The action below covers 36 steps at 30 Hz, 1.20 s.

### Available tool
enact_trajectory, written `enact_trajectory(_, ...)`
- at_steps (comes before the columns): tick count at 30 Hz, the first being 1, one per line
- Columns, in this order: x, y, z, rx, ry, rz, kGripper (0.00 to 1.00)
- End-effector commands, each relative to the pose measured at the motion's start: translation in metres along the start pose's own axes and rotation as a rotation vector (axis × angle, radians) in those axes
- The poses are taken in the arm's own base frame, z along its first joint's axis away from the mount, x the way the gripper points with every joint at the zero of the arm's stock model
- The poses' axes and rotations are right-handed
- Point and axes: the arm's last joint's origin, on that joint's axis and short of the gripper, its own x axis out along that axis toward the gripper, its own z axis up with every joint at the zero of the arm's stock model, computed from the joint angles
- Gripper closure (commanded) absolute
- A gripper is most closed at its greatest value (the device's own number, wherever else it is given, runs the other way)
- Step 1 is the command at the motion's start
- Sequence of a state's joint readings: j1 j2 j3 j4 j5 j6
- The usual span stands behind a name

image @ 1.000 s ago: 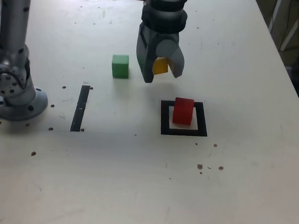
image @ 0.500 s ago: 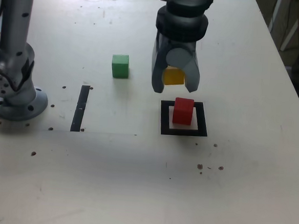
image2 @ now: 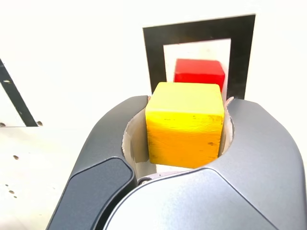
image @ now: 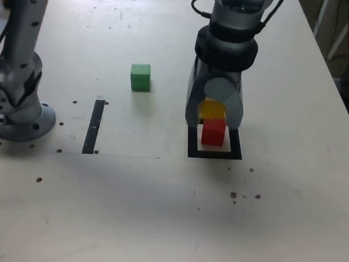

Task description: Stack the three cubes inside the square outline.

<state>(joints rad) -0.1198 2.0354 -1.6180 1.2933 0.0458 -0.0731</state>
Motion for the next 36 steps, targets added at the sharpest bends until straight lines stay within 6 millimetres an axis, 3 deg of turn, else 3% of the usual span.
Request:
enact_trajectory(1,0.002,-0.003,0.003,0.003,0.003,-0.003,0.69)
enact_trajectory(19,0.01,-0.005,0.009,0.006,0.014,0.001,0.67)
enact_trajectory(21,0.01,-0.004,0.009,0.006,0.012,0.004,0.55)
enact_trajectory(25,0.012,-0.004,0.009,0.006,0.008,0.009,0.16)
enact_trajectory(27,0.012,-0.004,0.009,0.006,0.009,0.009,0.03)
enact_trajectory(36,0.011,-0.004,0.005,0.001,0.003,0.009,0.01)
